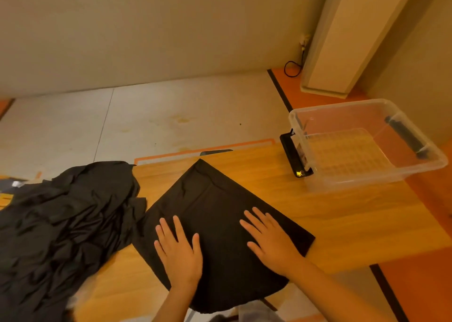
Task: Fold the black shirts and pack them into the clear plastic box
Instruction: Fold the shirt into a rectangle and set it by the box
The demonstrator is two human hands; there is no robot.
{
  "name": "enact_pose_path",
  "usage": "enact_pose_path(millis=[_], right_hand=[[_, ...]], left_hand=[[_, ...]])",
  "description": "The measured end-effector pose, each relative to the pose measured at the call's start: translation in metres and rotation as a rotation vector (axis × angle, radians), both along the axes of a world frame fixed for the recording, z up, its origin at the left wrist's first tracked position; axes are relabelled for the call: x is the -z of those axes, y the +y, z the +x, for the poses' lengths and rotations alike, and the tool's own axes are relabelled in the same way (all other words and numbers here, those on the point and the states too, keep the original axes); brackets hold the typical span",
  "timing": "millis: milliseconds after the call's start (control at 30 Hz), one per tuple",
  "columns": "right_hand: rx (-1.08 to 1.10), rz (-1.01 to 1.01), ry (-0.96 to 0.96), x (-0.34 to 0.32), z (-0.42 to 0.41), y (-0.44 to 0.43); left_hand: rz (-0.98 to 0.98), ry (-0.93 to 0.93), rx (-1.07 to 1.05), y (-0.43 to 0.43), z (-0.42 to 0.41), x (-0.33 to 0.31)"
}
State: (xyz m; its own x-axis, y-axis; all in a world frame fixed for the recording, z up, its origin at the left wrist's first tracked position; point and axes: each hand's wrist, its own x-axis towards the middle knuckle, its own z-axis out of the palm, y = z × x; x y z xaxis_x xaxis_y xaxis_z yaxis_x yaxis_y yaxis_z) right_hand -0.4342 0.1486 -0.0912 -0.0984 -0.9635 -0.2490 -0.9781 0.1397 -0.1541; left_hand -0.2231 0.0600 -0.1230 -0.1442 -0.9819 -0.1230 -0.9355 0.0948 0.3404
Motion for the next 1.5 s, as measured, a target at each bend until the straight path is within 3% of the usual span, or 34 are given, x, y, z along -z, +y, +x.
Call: enact_pose_path(millis=[133, 300, 500, 667, 833, 967, 1067, 1300, 1500], right_hand=[[-0.084, 0.050, 0.041, 0.028, 0.010, -0.014], [0.031, 0.117, 0.029, 0.049, -0.009, -0.007], [0.323, 0.093, -0.045, 0.053, 0.005, -0.003], [0.485, -0.042, -0.046, 0.055, 0.027, -0.016], [0.303, -0.140, -0.010, 0.052, 0.012, -0.037], [0.171, -0.111, 0.046, 0.066, -0.010, -0.046], [0.181, -0.057, 0.056, 0.070, -0.017, -0.043], [0.384, -0.138, 0.039, 0.071, 0.006, -0.059], [0.199, -0.183, 0.027, 0.059, -0.012, -0.028]], left_hand=[[0.031, -0.070, -0.026, 0.007, 0.003, 0.015], [0.082, -0.161, 0.008, 0.004, 0.009, 0.034], [0.046, -0.222, 0.266, -0.054, -0.010, 0.037], [0.058, -0.256, 0.528, -0.113, -0.022, 0.018], [-0.049, -0.063, 0.248, -0.071, -0.018, 0.016], [0.029, -0.082, 0.122, -0.018, -0.009, 0.032], [0.023, -0.137, 0.165, -0.028, -0.007, 0.036], [0.015, -0.167, 0.366, -0.093, -0.005, 0.034], [-0.021, -0.026, 0.457, -0.043, 0.016, 0.019]])
